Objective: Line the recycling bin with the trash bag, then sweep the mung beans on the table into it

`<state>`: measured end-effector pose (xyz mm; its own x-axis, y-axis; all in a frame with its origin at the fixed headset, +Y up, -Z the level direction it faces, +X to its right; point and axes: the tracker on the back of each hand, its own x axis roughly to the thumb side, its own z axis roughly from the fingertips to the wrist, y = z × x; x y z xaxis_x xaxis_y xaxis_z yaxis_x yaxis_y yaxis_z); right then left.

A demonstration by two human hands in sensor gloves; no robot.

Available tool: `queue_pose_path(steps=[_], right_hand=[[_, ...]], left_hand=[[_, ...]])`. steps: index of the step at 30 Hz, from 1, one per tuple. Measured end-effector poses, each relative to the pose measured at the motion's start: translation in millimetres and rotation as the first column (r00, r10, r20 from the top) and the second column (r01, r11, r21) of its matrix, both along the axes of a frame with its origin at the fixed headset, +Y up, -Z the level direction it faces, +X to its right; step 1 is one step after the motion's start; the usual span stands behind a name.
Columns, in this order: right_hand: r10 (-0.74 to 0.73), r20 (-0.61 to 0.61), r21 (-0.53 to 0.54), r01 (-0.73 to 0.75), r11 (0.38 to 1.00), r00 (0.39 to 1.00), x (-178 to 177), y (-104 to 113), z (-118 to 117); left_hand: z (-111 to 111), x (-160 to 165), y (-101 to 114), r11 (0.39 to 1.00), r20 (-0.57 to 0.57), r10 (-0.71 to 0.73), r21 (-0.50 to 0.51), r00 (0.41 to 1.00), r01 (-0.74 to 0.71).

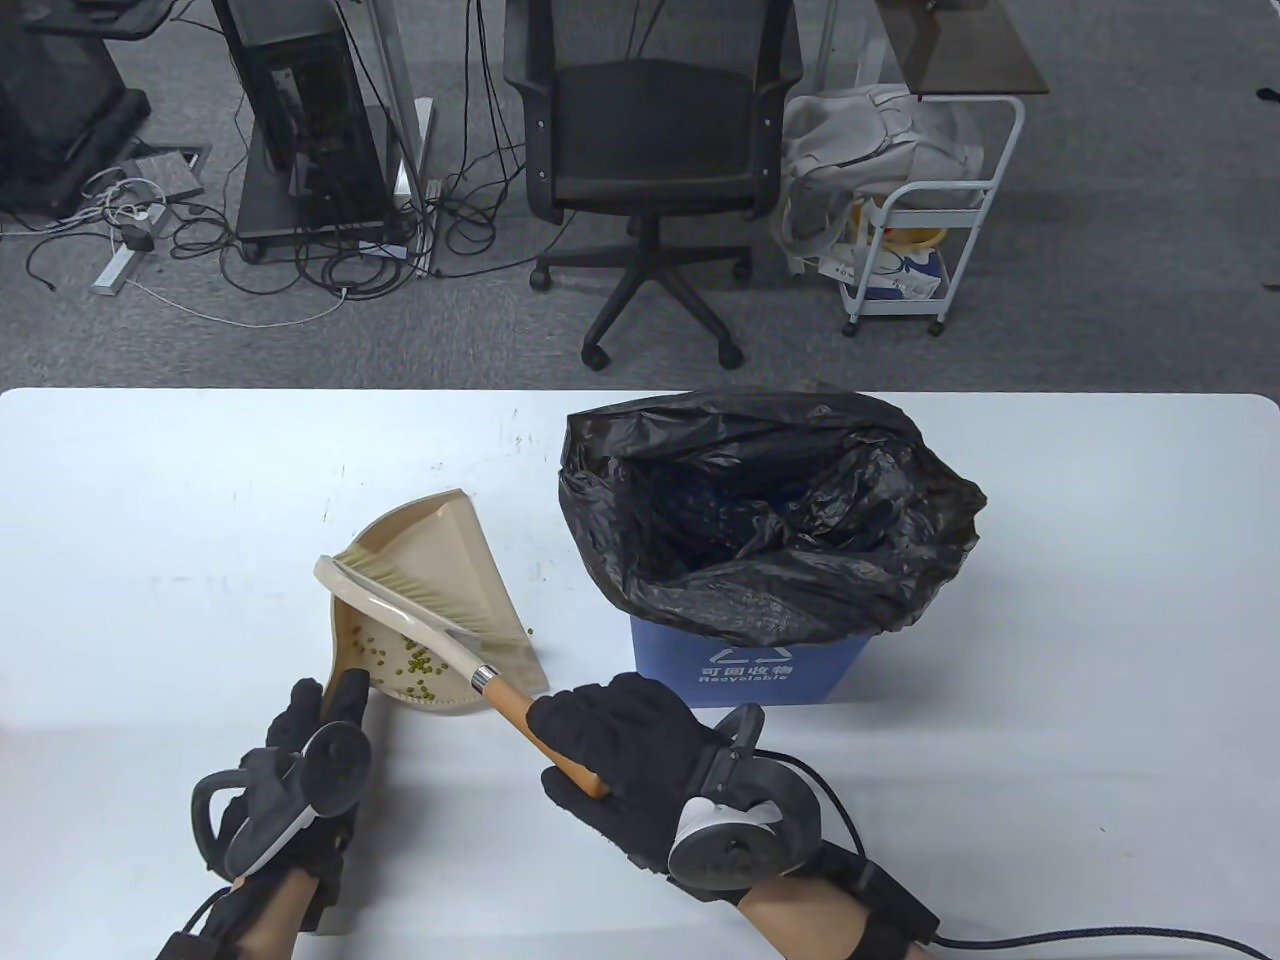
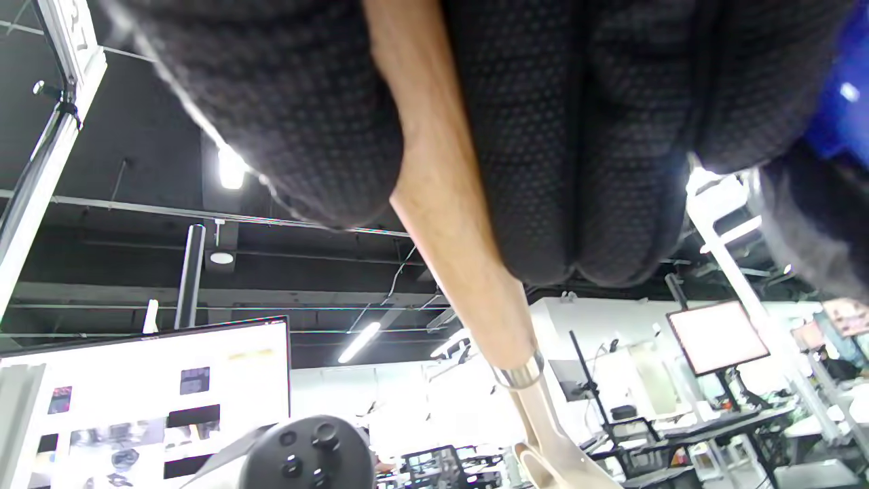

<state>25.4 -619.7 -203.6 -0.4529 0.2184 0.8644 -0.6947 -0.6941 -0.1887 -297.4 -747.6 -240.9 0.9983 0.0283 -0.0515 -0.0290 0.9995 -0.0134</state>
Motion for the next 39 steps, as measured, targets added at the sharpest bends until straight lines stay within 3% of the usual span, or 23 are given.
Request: queue_pose_path(steps=[8,12,21,25,31,35,39], right_hand=[[0.046,0.185,-0.069,-0.034,0.997,0.982,12,-8,-15],[0.007,0.168,-0.108,0.011,0.994,0.986,10,-13,-18],[-0.178,0.006,-0.232,0.175,0.957,0.984,6,-13,-14],[-0.152,-0.002,-0.150,0.150,0.977,0.988,5,-4,-6],[-0.061,0.166,-0.040,0.068,0.997,0.984,13,1,-8],[-0.014,0.254,-0.068,0.032,0.997,0.967,17,-10,-16],[-0.097,0.230,-0.173,0.139,0.975,0.968,16,-15,-23]], left_hand=[[0,0,0,1.000,-0.001,-0.004,0.001,1.000,0.004],[0,0,0,1.000,-0.002,-0.001,-0.001,1.000,0.001],[1,2,0,1.000,-0.006,-0.010,0.000,1.000,0.010],[1,2,0,1.000,-0.010,-0.014,0.002,1.000,0.014],[1,2,1,1.000,-0.025,-0.022,0.007,0.999,0.023],[1,4,3,0.999,-0.031,-0.032,0.003,0.999,0.032],[2,6,3,1.000,-0.032,-0.011,-0.024,0.999,0.010]])
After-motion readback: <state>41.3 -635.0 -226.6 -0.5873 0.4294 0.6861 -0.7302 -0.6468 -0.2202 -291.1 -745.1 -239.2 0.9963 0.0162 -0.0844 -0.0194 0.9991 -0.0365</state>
